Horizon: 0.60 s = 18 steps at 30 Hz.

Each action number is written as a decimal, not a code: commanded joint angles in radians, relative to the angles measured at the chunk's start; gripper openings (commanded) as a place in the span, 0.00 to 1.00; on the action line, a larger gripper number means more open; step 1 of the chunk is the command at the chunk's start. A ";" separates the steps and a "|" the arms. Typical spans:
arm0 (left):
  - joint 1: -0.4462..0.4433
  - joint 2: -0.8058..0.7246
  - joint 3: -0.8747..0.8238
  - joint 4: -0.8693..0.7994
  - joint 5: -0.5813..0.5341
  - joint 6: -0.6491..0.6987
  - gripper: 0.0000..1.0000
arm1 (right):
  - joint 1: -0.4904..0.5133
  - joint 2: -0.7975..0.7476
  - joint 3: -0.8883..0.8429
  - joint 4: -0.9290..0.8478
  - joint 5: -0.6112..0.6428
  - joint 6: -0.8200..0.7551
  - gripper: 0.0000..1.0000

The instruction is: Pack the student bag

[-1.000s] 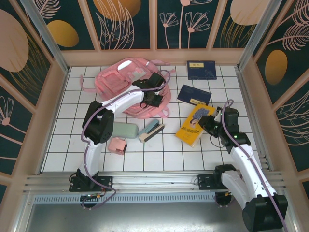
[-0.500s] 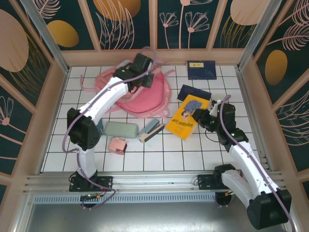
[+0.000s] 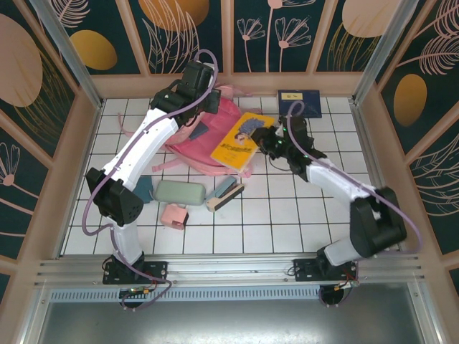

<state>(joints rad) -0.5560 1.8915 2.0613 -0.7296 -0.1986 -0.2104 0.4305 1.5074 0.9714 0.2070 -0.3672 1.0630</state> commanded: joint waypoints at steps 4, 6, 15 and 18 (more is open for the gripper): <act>0.003 -0.022 0.055 0.097 0.113 -0.043 0.00 | 0.046 0.275 0.216 0.259 -0.031 0.217 0.00; 0.002 -0.017 0.056 0.107 0.136 -0.053 0.00 | 0.064 0.366 0.305 0.260 -0.020 0.230 0.00; 0.005 0.002 0.086 0.115 0.171 -0.087 0.00 | 0.111 0.743 0.739 0.117 0.155 0.270 0.00; 0.006 0.005 0.079 0.129 0.171 -0.101 0.00 | 0.139 0.910 0.947 0.050 0.142 0.281 0.00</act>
<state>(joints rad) -0.5541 1.9102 2.0892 -0.7284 -0.0521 -0.2787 0.5434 2.2890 1.6886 0.2989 -0.2493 1.3106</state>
